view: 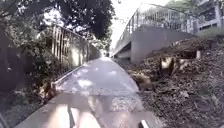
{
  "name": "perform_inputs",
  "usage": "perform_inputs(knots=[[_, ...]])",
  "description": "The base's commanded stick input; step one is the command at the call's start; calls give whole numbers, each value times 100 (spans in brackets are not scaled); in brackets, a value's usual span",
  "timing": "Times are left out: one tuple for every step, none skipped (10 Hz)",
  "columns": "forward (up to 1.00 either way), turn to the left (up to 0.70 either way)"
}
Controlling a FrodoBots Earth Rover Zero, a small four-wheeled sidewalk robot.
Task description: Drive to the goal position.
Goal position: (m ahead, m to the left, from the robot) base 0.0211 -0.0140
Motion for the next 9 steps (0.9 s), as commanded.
perform_inputs(knots=[[50,0],[50,0],[50,0],[50,0],[50,0],[50,0],[50,0],[50,0],[50,0]])
